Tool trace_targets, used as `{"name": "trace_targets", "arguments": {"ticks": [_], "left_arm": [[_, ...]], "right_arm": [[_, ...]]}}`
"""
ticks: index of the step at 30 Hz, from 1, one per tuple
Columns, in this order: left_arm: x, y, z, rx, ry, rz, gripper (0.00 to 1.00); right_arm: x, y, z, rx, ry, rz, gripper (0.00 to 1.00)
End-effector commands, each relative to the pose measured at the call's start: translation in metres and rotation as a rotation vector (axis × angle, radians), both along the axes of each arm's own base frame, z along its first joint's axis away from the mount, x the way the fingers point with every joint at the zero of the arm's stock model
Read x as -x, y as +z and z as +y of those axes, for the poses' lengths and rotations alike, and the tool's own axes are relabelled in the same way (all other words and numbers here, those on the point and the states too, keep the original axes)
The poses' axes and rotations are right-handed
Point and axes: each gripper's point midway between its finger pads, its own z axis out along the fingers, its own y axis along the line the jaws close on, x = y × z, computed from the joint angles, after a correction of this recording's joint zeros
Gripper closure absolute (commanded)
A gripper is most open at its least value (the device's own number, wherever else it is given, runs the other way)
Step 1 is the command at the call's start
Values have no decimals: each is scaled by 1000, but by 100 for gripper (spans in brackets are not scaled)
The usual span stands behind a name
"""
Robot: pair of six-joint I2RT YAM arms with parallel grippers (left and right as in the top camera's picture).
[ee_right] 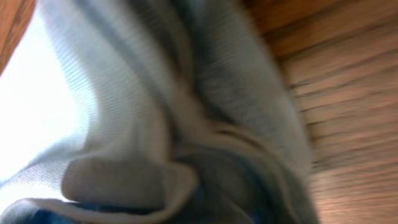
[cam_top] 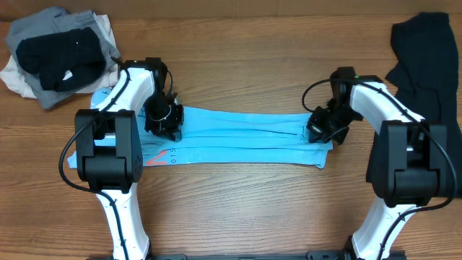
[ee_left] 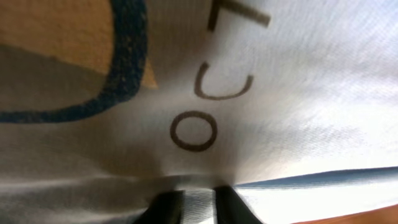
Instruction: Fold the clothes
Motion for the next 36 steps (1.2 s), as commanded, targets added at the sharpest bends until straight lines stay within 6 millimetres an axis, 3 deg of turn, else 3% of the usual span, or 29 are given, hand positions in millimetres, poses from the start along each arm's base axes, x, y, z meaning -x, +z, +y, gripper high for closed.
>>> {"name": "trace_targets", "arguments": {"ticks": [1, 4, 6, 8, 9, 15, 20, 23, 25, 27, 31, 36], "left_arm": [[-5, -8, 25, -68, 27, -23, 73], [-8, -9, 26, -60, 34, -34, 60], [-11, -8, 26, -60, 34, -45, 62], [-21, -6, 24, -49, 37, -81, 51], [-28, -2, 18, -13, 44, -100, 41], [-51, 25, 13, 18, 45, -166, 23], [-63, 47, 16, 0, 44, -196, 20], [-67, 61, 28, -56, 40, -208, 20], [-69, 68, 35, -97, 35, -214, 18], [-68, 74, 40, -130, 31, -212, 23], [-56, 80, 53, -201, 21, -165, 40], [-43, 73, 78, -308, 33, -107, 64]], "right_arm": [[8, -18, -50, 184, -56, 45, 96], [1, -19, -60, 187, -87, 21, 96], [-3, -19, -67, 187, -109, 4, 96], [-9, -20, -82, 189, -154, -19, 96], [-11, -18, -94, 194, -198, -23, 96], [-21, -2, -140, 201, -321, -52, 96], [-23, 18, -166, 237, -361, -52, 96], [-28, 42, -177, 282, -366, -73, 96], [-29, 57, -175, 283, -362, -91, 96], [-32, 69, -164, 250, -310, -124, 96], [-39, 78, -117, 92, -155, -169, 96], [-37, 72, -61, 31, 26, -164, 96]]}}
